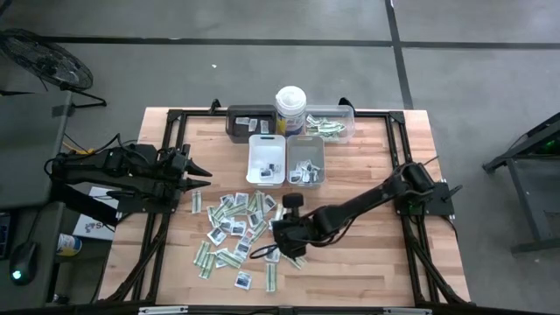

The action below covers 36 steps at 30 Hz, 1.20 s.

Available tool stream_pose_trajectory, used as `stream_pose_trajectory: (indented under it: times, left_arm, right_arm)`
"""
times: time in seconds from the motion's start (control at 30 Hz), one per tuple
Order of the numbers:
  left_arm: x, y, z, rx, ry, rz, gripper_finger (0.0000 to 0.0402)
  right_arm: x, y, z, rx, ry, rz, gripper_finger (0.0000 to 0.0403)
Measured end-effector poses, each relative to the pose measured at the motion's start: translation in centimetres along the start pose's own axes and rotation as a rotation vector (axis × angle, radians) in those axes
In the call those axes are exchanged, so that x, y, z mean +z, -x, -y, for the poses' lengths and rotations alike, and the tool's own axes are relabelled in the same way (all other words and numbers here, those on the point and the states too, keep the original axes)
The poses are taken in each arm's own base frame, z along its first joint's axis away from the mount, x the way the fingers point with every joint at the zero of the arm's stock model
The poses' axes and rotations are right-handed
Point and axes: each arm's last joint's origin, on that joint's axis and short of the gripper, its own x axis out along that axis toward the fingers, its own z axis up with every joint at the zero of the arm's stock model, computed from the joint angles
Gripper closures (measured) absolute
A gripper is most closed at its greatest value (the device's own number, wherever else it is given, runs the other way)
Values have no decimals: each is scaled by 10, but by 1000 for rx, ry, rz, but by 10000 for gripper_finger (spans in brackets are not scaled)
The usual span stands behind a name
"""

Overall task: Pick & Place First Aid Supplies
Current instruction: Put the band aid into the transparent bin

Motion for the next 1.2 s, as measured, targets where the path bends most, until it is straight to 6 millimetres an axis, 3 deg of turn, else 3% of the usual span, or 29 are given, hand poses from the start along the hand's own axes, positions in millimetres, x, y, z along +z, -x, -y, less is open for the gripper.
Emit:
stream_pose_trajectory:
  times: [0.23, 0.53, 0.93, 1.2]
  left_arm:
    - [0, 0, 0, 0, 0, 0, 283]
    - [0, 0, 0, 0, 0, 1, 283]
    - [0, 0, -1, 38, 0, 7, 283]
    - [1, 0, -1, 53, 1, 17, 283]
  right_arm:
    - [9, 28, 23, -110, 88, -127, 403]
    - [6, 43, 69, -286, -192, -286, 403]
    - [-15, 27, 142, -364, -608, -526, 403]
    - [-30, 17, 191, -454, -588, -599, 403]
